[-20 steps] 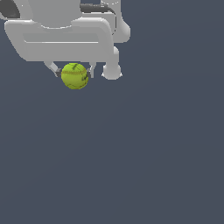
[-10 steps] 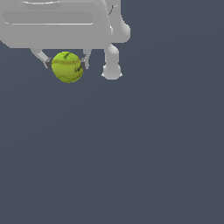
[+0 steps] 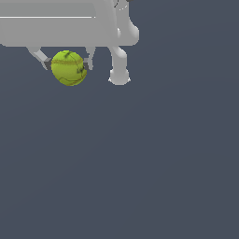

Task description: Pick up the object and move it to a goal position.

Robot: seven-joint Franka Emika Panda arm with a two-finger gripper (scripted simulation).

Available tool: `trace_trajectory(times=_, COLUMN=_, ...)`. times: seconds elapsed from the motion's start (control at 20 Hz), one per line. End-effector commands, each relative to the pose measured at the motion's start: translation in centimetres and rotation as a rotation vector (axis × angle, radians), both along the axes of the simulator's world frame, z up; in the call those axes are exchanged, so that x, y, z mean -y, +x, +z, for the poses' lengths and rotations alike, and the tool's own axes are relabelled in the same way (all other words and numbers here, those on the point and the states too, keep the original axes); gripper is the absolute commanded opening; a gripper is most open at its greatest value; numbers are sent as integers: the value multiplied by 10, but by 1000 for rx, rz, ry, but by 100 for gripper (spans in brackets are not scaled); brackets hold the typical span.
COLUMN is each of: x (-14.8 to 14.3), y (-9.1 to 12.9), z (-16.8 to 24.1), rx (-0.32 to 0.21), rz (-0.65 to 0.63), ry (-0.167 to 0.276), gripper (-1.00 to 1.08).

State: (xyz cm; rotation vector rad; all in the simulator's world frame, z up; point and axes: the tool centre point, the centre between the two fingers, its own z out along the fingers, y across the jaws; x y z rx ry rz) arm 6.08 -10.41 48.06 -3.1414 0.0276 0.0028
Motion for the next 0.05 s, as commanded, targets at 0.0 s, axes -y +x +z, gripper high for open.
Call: trace_trajectory(times=0.0, x=0, y=0, z=2, rx=2, rz=0, ry=0, gripper=-100)
